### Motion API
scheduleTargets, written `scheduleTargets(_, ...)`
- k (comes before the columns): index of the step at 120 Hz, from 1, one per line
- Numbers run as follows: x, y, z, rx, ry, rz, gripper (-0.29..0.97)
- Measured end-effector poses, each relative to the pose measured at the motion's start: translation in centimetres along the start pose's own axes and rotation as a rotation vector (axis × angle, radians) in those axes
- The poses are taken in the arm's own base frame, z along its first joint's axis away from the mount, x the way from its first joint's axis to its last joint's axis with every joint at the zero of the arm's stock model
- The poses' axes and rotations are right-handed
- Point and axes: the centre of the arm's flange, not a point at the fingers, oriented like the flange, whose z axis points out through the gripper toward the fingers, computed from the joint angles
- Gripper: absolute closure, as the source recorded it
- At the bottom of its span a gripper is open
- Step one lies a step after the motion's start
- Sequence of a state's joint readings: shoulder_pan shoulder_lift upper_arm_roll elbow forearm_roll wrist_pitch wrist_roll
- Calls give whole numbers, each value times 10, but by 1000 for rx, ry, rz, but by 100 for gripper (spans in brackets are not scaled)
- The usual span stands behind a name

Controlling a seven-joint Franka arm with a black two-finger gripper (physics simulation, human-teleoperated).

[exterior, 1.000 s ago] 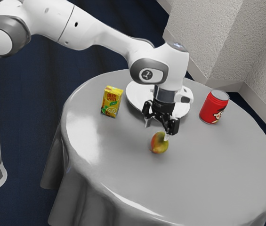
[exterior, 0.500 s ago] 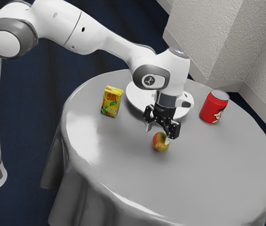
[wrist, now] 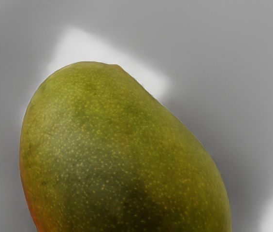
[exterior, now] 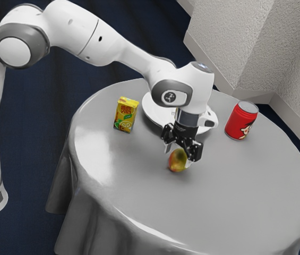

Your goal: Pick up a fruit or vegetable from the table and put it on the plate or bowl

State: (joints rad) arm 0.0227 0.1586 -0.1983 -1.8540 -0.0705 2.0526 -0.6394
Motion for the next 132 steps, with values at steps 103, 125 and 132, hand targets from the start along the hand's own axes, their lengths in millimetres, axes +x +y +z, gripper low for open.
scheduleTargets(103, 9, -1, 26, -12, -20, -18, 27)
scheduleTargets(125, 8, -1, 22, -12, -17, -23, 32)
scheduleTargets(132, 7, 0, 17, -15, -10, -23, 32)
